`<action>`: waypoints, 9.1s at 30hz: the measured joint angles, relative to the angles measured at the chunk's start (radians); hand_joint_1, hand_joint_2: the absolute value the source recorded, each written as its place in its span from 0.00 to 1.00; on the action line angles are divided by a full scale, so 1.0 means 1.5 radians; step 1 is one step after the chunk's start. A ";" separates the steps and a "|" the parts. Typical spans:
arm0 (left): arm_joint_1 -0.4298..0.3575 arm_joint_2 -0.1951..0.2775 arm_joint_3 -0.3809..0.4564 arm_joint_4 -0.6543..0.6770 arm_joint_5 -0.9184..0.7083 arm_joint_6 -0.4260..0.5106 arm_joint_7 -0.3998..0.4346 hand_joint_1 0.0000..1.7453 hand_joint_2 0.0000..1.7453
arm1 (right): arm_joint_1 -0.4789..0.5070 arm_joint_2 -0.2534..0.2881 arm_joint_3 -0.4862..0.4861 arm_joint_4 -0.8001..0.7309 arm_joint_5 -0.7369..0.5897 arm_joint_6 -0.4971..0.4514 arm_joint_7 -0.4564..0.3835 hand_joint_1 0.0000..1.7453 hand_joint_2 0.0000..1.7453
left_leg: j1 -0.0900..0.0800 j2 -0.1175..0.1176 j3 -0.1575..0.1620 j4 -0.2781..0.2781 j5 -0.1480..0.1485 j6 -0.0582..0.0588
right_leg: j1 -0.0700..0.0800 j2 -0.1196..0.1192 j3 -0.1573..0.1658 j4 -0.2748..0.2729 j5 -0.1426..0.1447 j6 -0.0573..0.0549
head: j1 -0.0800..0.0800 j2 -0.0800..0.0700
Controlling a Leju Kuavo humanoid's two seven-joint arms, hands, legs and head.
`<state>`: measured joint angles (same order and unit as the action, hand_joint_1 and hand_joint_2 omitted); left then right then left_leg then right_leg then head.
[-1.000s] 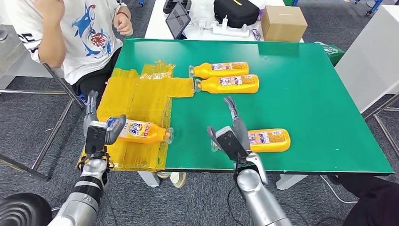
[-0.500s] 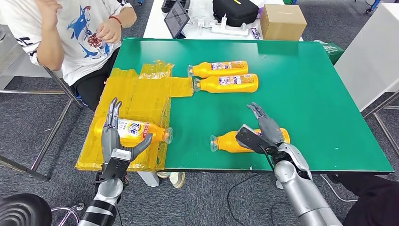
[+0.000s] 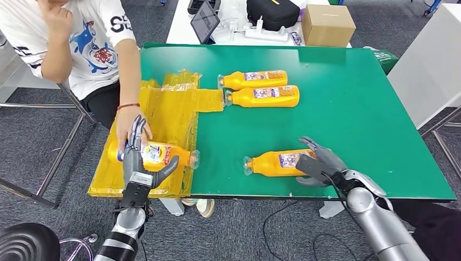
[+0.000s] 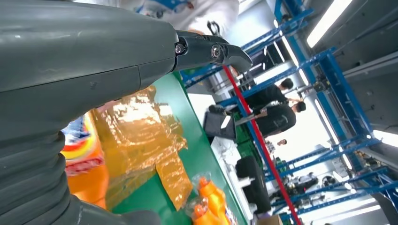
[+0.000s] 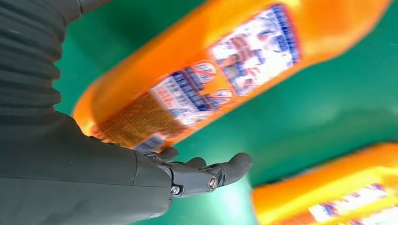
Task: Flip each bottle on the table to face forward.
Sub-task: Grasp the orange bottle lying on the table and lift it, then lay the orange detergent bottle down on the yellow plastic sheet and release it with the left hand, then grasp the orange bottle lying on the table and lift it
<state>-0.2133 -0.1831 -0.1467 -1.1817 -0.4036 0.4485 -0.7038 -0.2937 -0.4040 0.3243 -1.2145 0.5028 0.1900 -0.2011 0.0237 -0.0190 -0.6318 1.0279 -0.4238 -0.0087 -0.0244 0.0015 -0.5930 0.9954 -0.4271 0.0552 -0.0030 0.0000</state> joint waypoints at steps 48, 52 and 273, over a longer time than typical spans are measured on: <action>-0.034 -0.027 -0.018 0.100 0.044 -0.059 0.004 0.00 1.00 | -0.071 0.035 0.035 0.217 0.108 -0.120 -0.027 0.99 1.00 | 0.001 0.006 0.005 0.000 0.000 0.000 | 0.001 0.003 0.003 0.000 0.000 0.000 | 0.000 0.000; -0.035 -0.027 -0.019 0.103 0.046 -0.063 0.004 0.00 1.00 | -0.067 0.038 0.027 0.216 0.098 -0.115 -0.034 0.99 1.00 | 0.001 0.006 0.005 0.000 0.000 0.000 | 0.001 0.003 0.003 0.000 0.000 0.000 | 0.000 0.000; -0.035 0.004 0.069 0.019 0.094 -0.011 0.000 0.00 1.00 | -0.091 0.180 -0.001 0.184 0.141 -0.144 0.006 0.00 1.00 | 0.000 0.000 0.001 -0.001 0.002 0.001 | 0.000 0.000 0.001 0.001 0.000 0.000 | 0.000 0.000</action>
<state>-0.2661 -0.1778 -0.0431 -1.1530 -0.2628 0.4323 -0.7042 -0.4309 -0.1332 0.3233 -0.9389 0.7142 -0.0257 -0.1919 0.0244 -0.0193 -0.6298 1.0262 -0.4211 -0.0078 -0.0238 0.0009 -0.5923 0.9962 -0.4265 0.0555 -0.0026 0.0000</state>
